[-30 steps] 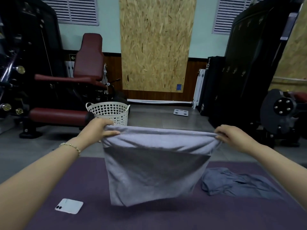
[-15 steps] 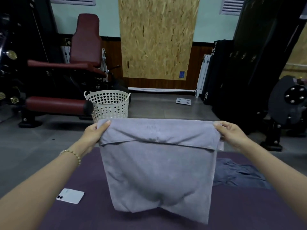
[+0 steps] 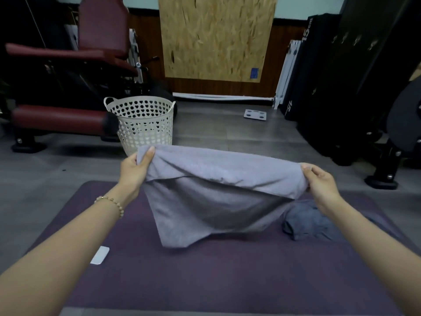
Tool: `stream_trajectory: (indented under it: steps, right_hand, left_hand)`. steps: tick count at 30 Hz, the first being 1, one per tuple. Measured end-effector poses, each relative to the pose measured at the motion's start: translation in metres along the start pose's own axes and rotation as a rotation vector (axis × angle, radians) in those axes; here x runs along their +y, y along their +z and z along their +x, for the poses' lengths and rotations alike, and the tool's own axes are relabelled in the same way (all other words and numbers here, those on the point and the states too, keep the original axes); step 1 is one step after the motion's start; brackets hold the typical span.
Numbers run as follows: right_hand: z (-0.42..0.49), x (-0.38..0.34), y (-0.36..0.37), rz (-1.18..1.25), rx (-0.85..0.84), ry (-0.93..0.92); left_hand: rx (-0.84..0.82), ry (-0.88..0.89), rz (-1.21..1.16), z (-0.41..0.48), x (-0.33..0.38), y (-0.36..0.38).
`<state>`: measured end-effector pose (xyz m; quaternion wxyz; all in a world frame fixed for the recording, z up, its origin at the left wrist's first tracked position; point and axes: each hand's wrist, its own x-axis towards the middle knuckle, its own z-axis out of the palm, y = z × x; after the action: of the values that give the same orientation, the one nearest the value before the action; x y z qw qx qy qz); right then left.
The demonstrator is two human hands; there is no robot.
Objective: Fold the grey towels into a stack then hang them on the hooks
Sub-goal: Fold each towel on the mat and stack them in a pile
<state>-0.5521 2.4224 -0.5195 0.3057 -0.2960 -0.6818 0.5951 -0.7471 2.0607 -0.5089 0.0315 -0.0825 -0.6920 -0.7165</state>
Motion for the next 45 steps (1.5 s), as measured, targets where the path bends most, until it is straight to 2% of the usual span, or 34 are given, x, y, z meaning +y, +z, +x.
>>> stream_trajectory:
  steps: [4,12,17,20,23,26,28,32,36,40,44,45]
  right_hand:
    - [-0.015,0.069,0.003,-0.126,-0.013,0.087]
    - [-0.039,0.23,0.011,-0.383,-0.163,0.366]
    - [-0.026,0.303,0.025,-0.491,-0.279,0.487]
    - [-0.01,0.341,0.034,-0.569,-0.317,0.509]
    - [0.005,0.374,0.043,-0.636,-0.352,0.51]
    - [0.019,0.4,0.051,-0.693,-0.333,0.489]
    - [0.031,0.41,0.058,-0.651,-0.265,0.489]
    - [0.052,0.432,0.067,-0.493,-0.159,0.575]
    - [0.062,0.444,0.069,-0.455,-0.07,0.568]
    - [0.07,0.453,0.072,-0.475,-0.082,0.558]
    - [0.077,0.458,0.078,-0.427,-0.096,0.649]
    - [0.078,0.458,0.079,-0.403,-0.099,0.649]
  left_hand:
    - [-0.053,-0.159,0.142,-0.019,-0.072,-0.002]
    - [-0.225,-0.491,0.503,-0.067,-0.24,-0.016]
    - [-0.267,-0.666,0.615,-0.066,-0.315,-0.009]
    - [-0.286,-0.665,0.669,-0.059,-0.353,-0.002]
    - [-0.376,-0.649,0.779,-0.047,-0.385,0.003]
    - [-0.281,-0.585,0.784,-0.028,-0.409,0.01]
    - [-0.252,-0.567,0.772,-0.014,-0.415,0.019]
    - [-0.356,-0.582,0.805,0.006,-0.435,0.032]
    - [-0.237,-0.58,0.809,0.015,-0.453,0.035]
    - [-0.226,-0.595,0.818,0.021,-0.459,0.039]
    - [-0.289,-0.589,0.791,0.025,-0.46,0.044]
    - [-0.262,-0.578,0.749,0.026,-0.46,0.046]
